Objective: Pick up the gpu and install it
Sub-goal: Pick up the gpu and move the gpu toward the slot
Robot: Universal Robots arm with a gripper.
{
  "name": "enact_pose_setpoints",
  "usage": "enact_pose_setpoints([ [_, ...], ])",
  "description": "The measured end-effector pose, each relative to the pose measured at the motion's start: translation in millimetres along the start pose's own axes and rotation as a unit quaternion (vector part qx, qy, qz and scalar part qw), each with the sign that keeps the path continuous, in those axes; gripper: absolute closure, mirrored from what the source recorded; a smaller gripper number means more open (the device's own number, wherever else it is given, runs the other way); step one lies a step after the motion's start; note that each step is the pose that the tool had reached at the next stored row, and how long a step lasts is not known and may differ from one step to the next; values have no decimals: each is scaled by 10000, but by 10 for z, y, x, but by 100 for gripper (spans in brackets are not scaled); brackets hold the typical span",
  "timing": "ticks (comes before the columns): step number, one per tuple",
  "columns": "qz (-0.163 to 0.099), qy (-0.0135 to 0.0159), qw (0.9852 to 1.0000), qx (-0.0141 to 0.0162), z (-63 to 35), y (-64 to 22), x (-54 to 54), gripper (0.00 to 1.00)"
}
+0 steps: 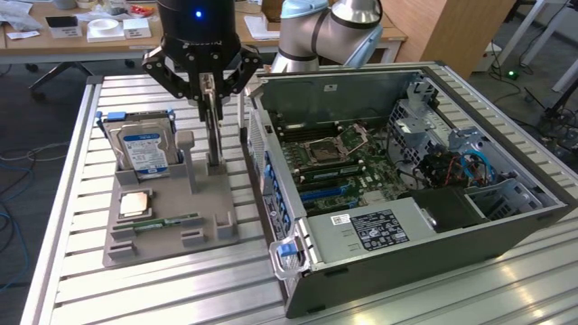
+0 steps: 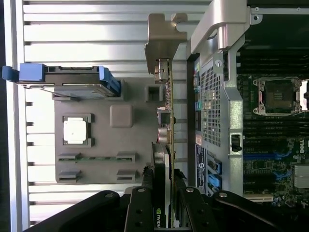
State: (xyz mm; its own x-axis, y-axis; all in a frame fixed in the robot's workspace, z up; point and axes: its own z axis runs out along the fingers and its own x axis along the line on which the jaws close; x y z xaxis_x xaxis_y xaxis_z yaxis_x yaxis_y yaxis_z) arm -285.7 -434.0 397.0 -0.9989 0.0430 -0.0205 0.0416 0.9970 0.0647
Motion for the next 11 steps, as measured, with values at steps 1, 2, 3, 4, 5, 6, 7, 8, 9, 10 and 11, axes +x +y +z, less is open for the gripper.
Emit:
enact_pose_setpoints([
  [1, 0, 1, 10000, 1, -14, 1, 0, 73],
  [2, 0, 0, 10000, 0, -17, 1, 0, 73],
  [3, 0, -1, 10000, 0, -17, 1, 0, 73],
  [4, -1, -1, 10000, 2, -17, 1, -1, 73],
  [5, 0, 0, 10000, 3, -19, 1, -1, 73],
  [6, 0, 0, 10000, 3, -19, 1, -1, 73],
  [7, 0, 0, 10000, 3, -19, 1, -1, 73],
  [8, 0, 0, 10000, 3, -18, 1, -1, 73],
  [9, 1, 0, 10000, 3, -19, 2, -3, 73],
  [10, 0, 0, 10000, 3, -19, 2, -9, 73],
  [11, -1, 1, 10000, 3, -19, 2, -16, 73],
])
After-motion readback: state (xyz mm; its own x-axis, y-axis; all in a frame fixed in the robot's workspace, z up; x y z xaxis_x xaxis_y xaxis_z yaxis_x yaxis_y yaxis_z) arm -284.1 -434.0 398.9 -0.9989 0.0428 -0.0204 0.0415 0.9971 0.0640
